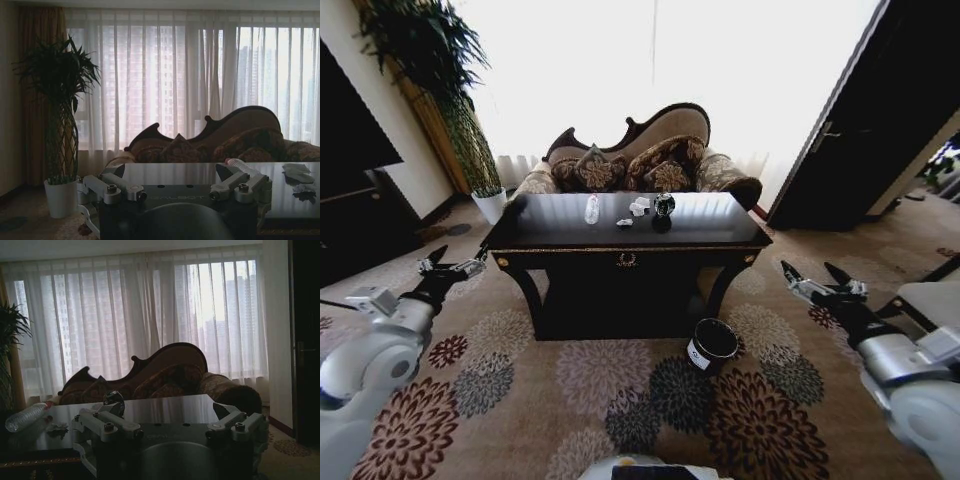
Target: Move to the front of the table and place the trash on the table into the trash bin.
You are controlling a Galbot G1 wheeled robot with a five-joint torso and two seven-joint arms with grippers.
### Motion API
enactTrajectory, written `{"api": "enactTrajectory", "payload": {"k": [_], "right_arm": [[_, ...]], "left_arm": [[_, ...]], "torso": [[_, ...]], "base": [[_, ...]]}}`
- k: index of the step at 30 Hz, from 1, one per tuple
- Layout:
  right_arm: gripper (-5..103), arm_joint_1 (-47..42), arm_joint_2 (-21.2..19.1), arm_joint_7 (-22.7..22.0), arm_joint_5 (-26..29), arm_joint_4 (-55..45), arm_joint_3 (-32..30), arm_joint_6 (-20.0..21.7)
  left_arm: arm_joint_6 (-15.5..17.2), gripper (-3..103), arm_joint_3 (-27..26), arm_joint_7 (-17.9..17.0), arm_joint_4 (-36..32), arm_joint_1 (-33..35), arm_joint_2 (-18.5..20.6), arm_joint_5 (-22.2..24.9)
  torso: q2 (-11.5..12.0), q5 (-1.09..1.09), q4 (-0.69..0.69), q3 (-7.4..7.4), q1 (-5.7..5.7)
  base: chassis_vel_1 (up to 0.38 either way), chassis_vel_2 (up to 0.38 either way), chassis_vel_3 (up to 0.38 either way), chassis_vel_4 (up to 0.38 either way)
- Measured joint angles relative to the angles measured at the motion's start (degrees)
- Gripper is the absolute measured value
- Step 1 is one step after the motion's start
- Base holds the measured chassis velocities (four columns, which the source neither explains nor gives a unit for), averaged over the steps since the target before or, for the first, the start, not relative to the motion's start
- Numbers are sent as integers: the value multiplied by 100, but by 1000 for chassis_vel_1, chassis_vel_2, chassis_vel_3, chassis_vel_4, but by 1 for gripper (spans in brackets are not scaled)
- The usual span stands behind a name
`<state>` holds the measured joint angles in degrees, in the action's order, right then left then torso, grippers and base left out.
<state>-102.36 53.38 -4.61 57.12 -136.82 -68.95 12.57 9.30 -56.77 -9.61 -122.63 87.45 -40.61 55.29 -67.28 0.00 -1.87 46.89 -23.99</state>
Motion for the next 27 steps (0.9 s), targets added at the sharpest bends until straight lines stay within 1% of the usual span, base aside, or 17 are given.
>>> {"api": "enactTrajectory", "payload": {"k": [7, 27], "right_arm": [[100, 16, -9, -16, 5, -8, 9, 3], [100, 6, 36, -6, -4, -24, 33, 49]], "left_arm": [[0, 100, -15, -7, 10, 22, 2, 0], [0, 100, -7, -11, 4, 16, -19, -22]], "torso": [[0, 0, 2, 1, -1], [0, 0, 1, 0, -1]], "base": [[-121, 141, 136, -118], [-108, 110, 113, -115]]}}
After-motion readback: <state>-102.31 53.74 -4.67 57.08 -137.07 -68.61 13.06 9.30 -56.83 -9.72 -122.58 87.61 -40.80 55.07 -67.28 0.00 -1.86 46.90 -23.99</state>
